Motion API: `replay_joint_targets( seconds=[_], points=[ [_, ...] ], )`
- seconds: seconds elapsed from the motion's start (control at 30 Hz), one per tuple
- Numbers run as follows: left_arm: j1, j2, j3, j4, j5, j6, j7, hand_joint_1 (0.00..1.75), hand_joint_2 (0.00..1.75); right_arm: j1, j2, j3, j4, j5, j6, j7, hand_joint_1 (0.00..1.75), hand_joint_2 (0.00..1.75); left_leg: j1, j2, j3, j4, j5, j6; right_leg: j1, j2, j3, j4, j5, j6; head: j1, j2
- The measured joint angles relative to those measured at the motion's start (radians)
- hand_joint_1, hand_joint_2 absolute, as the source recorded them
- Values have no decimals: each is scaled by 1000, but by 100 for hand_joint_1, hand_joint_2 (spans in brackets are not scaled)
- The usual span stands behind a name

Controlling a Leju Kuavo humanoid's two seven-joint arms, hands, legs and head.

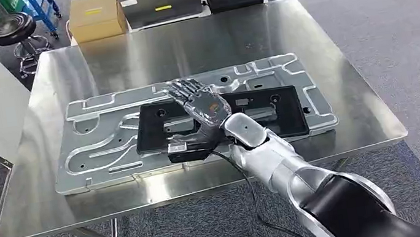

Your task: Take the parts from the cabinet and place them on the table.

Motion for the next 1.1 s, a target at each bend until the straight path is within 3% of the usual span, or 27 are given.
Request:
replay_joint_targets(
  seconds=[0.03,0.07,0.1,0.13,0.23,0.27,0.33,0.37,0.4,0.43,0.47,0.5,0.57,0.6,0.63,0.7,0.77,0.83,0.87,0.9,0.93,0.97,1.0,1.07,1.1],
  points=[
    [-1,0,-5,0,0,-1,0,0,0,5,-2,-15,-35,-32,3,-23,0,0,3,0,43,-86,40,-2,-2,1,1,5,-4,5,0,0],
    [-3,0,-9,0,0,-2,0,0,0,6,-2,-22,-56,-47,5,-30,0,0,6,1,83,-172,56,-3,-5,1,0,14,-11,12,0,0],
    [-6,-2,-12,0,0,-2,0,0,0,4,-3,-27,-75,-56,7,-34,0,0,-4,-1,93,-181,40,2,3,2,-7,19,-14,19,0,0],
    [-8,-1,-14,0,0,-3,1,0,0,7,-7,-30,-93,-64,10,-39,0,0,-2,-3,88,-178,43,21,3,2,-10,20,-13,23,0,0],
    [-6,-2,-18,0,0,-3,2,0,0,54,-20,-50,-174,-156,25,-98,0,0,-2,-5,86,-181,46,39,2,1,-8,20,-14,37,0,0],
    [-7,-2,-20,0,0,-3,2,0,0,73,-28,-61,-232,-227,38,-129,0,0,0,-5,87,-183,48,46,-2,1,-15,40,-32,42,0,0],
    [-10,-2,-20,0,1,-3,3,0,0,99,-46,-70,-324,-315,63,-153,0,0,-3,-4,86,-183,48,55,-1,1,-71,158,-100,48,0,0],
    [-10,-2,-20,0,1,-3,3,0,0,119,-61,-73,-383,-362,72,-158,0,0,-5,-4,86,-183,46,58,-1,1,-116,249,-138,50,0,0],
    [-10,-2,-19,0,1,-3,2,0,0,148,-80,-81,-442,-404,73,-158,0,0,-6,-4,87,-183,45,60,-1,1,-150,313,-156,51,0,0],
    [-8,-2,-14,0,1,-4,0,0,0,192,-101,-95,-510,-442,67,-156,0,0,-7,-6,88,-182,44,62,-1,1,-166,339,-151,49,0,0],
    [-5,-2,-5,0,1,-6,-5,0,0,241,-124,-118,-590,-475,55,-149,0,0,-7,-10,90,-182,43,63,-1,1,-157,313,-123,46,0,0],
    [-1,-2,4,0,1,-9,-10,0,0,284,-142,-144,-655,-498,44,-147,0,0,-9,-13,92,-182,41,65,1,1,-127,245,-79,42,0,0],
    [5,-6,24,0,1,-11,-21,0,0,345,-179,-218,-783,-538,49,-163,0,0,-13,-20,97,-183,38,64,8,0,-43,61,8,20,0,0],
    [7,-15,29,0,1,-12,-24,0,0,364,-192,-261,-839,-548,61,-179,0,0,-16,-20,95,-182,37,61,13,-4,-28,29,-5,13,0,0],
    [9,-14,34,0,1,-14,-25,0,0,384,-202,-291,-872,-549,64,-183,0,0,-18,-20,92,-180,35,57,15,-5,-31,20,4,17,0,0],
    [10,-14,48,0,1,-19,-29,0,0,443,-219,-348,-939,-539,38,-176,0,0,-14,-17,98,-186,35,46,19,-1,-30,19,1,14,0,0],
    [12,-14,75,0,1,-24,-37,0,0,538,-254,-445,-1019,-550,-10,-152,0,0,-17,-9,105,-183,23,37,5,-10,-6,-7,8,9,0,0],
    [16,-18,90,0,1,-30,-40,0,0,652,-296,-564,-1074,-632,-18,-187,0,0,-14,-3,71,-95,-41,31,5,-20,5,-14,5,2,0,0],
    [22,-18,94,0,1,-34,-41,0,0,730,-319,-667,-1101,-698,1,-232,0,0,-12,-3,32,-3,-88,28,6,-31,8,-14,1,1,0,0],
    [30,-18,96,0,1,-37,-42,0,0,791,-321,-740,-1113,-729,20,-260,0,0,-11,-3,2,65,-115,24,6,-35,8,-14,-1,0,0,0],
    [40,-18,98,0,1,-40,-43,0,0,846,-322,-826,-1123,-736,44,-287,0,0,-8,-3,-15,106,-121,20,4,-35,7,-11,-3,1,0,0],
    [44,-18,101,0,1,-41,-43,0,0,885,-321,-892,-1132,-731,64,-299,0,0,-5,-3,-6,93,-103,18,3,-32,7,-10,-4,1,0,0],
    [45,-18,105,0,1,-42,-43,0,0,919,-316,-937,-1137,-717,81,-302,0,0,-3,-3,22,41,-68,17,2,-26,8,-8,-6,4,0,0],
    [39,-15,111,0,1,-43,-42,0,0,960,-292,-1009,-1134,-672,97,-308,0,0,-2,-4,115,-136,13,25,0,-14,10,-2,-9,9,0,0],
    [35,-13,113,0,1,-46,-41,0,0,969,-279,-1039,-1130,-649,98,-308,0,0,-6,-6,137,-185,5,33,2,-8,8,5,-9,14,0,0]
  ],
)
